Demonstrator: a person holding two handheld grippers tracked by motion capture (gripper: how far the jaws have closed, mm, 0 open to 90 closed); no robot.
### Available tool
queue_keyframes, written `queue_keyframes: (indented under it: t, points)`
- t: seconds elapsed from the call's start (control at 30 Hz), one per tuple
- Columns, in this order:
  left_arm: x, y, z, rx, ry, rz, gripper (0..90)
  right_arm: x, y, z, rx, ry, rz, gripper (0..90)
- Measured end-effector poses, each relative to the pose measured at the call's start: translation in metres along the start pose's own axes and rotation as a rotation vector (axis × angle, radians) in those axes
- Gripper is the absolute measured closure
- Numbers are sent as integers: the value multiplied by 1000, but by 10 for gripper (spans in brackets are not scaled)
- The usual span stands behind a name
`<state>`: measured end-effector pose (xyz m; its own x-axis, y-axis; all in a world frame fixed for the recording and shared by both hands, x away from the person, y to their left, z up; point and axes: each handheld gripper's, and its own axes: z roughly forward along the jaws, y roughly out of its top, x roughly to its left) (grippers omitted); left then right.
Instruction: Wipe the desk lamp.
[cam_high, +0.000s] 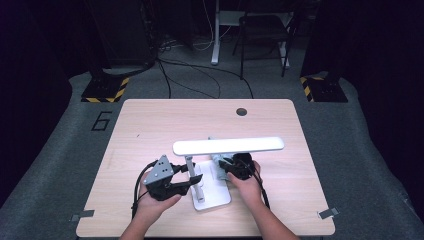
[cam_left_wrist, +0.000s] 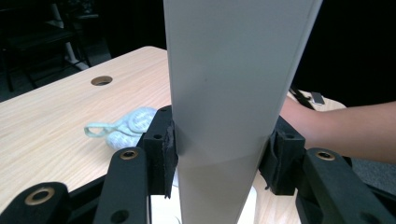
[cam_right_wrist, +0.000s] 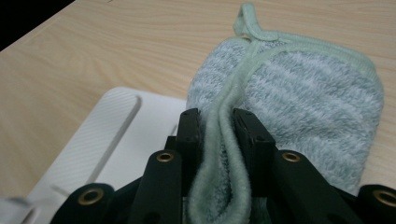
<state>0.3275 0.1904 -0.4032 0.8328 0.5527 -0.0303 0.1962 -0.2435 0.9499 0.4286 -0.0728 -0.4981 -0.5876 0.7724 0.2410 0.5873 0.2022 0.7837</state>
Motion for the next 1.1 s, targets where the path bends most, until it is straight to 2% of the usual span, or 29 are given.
queue_keyframes:
  t: [0.17, 0.3, 0.4, 0.43, 0.57, 0.67, 0.73, 0.87, 0.97, 1.1]
  points:
    - [0, 0, 1, -2, 11, -4, 532, 19, -17, -14, -3, 32, -86, 727]
    - [1, 1, 3, -3, 21, -6, 532, 36, -34, -26, 5, 50, -176, 725]
    - [2, 1, 4, -3, 24, -8, 533, 44, -47, -34, 8, 63, -208, 720]
    - [2, 1, 4, 1, 27, -8, 532, 46, -49, -36, 15, 69, -195, 720]
    - [1, 2, 5, 1, 27, -19, 533, 54, -60, -44, 23, 99, -216, 720]
    - [2, 2, 5, 3, 24, -19, 533, 61, -66, -48, 26, 106, -256, 703]
    - [3, 2, 5, 3, 21, -20, 533, 65, -66, -48, 36, 142, -251, 595]
    - [3, 1, 3, 7, 25, -8, 533, 69, -63, -55, 14, 166, -288, 529]
    - [4, 1, 4, 5, 23, -10, 532, 69, -65, -63, 17, 143, -312, 520]
    - [4, 1, 4, -1, 25, -15, 532, 66, -76, -70, 54, 97, -365, 501]
